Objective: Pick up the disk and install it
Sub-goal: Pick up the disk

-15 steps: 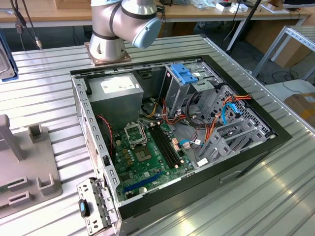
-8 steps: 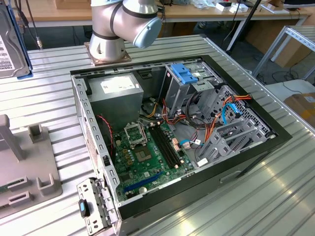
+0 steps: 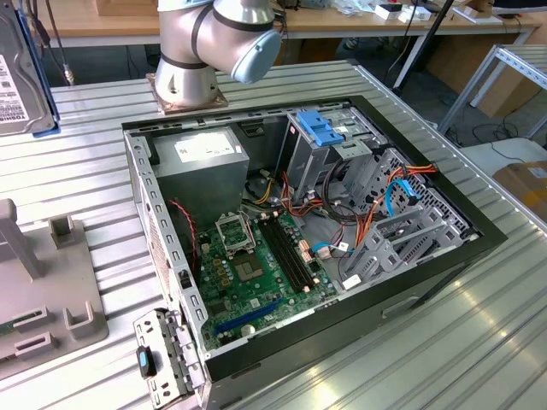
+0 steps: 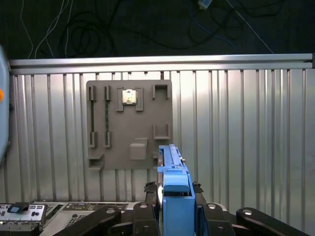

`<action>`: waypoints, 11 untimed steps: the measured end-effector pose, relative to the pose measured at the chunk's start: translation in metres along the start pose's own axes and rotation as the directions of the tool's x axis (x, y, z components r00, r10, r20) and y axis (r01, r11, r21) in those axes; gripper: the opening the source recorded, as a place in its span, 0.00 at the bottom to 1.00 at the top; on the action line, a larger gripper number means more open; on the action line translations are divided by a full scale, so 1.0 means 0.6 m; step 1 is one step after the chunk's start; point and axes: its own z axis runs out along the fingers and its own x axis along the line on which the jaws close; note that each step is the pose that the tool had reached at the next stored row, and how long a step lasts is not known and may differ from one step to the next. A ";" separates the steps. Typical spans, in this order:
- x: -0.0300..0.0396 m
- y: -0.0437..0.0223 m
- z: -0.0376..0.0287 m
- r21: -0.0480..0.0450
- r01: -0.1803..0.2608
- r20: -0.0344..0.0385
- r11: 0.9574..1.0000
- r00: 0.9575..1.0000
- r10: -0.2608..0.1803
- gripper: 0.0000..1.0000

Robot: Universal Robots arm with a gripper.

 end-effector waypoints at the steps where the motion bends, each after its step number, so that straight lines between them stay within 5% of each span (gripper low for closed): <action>1: 0.000 -0.003 0.000 0.000 0.000 0.000 1.000 1.000 0.000 0.37; 9: -0.002 -0.050 0.001 0.000 0.000 0.000 1.000 1.000 0.000 0.37; 11: -0.003 -0.070 0.001 0.000 0.000 0.000 1.000 1.000 0.000 0.37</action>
